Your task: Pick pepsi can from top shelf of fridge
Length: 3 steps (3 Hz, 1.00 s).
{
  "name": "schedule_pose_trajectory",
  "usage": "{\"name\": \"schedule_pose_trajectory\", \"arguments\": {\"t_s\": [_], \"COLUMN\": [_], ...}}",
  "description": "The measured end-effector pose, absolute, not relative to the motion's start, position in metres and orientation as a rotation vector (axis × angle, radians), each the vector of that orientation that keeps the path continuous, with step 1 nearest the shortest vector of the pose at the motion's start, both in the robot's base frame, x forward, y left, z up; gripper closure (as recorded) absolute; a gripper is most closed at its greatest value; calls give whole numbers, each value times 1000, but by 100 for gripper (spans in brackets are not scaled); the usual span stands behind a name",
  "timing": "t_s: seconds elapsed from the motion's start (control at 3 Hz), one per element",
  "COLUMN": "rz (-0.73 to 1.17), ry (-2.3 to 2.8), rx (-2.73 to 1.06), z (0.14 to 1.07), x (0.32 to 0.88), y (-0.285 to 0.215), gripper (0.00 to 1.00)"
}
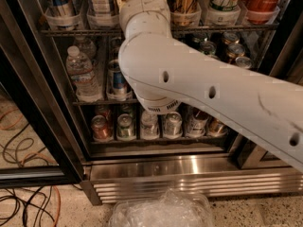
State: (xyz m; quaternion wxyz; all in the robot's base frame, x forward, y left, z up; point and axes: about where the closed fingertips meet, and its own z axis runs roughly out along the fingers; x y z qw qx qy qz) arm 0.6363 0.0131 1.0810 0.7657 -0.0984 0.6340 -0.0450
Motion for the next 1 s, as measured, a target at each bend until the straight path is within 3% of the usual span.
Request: {"name": "schedule_pose_trajectory", "arguments": {"t_s": [0.33,1.0], "rz": [-96,-82], "ry": [1379,1366], "rx": [-208,-201], "z": [1081,1087], "x": [643,645], "y": [14,18], "gripper": [41,82]}}
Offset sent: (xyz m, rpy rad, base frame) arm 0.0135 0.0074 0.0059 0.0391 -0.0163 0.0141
